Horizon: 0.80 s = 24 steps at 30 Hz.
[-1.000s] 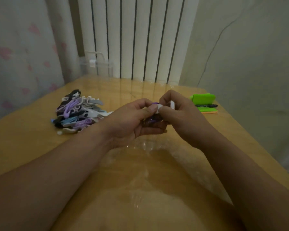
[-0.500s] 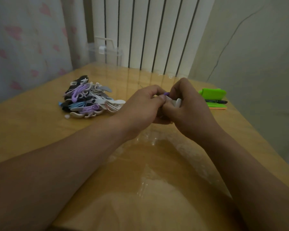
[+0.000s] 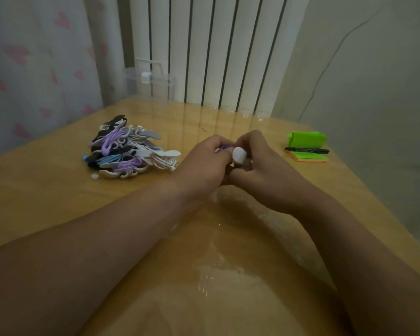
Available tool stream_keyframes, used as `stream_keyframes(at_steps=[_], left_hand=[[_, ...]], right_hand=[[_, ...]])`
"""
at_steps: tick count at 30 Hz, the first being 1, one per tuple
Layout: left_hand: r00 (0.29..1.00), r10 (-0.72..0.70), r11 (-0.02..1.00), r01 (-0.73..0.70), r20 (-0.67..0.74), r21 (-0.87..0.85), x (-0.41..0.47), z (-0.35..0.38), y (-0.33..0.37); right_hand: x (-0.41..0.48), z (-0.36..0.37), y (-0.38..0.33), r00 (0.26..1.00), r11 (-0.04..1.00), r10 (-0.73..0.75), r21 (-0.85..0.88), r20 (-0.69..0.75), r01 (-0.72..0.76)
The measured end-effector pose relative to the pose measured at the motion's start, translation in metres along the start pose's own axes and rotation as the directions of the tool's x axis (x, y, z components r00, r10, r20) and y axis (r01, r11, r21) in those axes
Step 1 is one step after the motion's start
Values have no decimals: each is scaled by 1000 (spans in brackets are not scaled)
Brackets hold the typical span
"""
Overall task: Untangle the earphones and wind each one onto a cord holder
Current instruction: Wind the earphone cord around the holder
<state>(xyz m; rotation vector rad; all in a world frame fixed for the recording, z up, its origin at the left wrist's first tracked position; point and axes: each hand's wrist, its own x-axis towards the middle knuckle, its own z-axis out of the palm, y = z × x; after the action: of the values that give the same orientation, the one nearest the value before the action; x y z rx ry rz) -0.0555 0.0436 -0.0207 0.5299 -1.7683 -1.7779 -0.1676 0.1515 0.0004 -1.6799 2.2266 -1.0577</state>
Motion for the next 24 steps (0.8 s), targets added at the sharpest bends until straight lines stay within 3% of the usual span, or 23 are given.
stream_keyframes(at_steps=[8,14,18,21,24], left_hand=[[1000,0,999,0,2,-49,-4,-7,1],[998,-38,997,41,50,-70,-9,-6,12],[991,-78,983,95,109,-158,-5,-6,9],[995,-51,982,65,84,-175,-2,-7,4],[996,87,996,-87,-33,15,0,-9,-2]], right_hand=[[0,-6,13,996,997,32,66,-82,-26],[4,-8,10,996,967,48,252,-81,-26],[4,-8,13,995,984,49,173,-91,-33],[5,-6,12,993,984,53,175,-103,-34],[5,-1,8,991,980,61,193,-116,-38]])
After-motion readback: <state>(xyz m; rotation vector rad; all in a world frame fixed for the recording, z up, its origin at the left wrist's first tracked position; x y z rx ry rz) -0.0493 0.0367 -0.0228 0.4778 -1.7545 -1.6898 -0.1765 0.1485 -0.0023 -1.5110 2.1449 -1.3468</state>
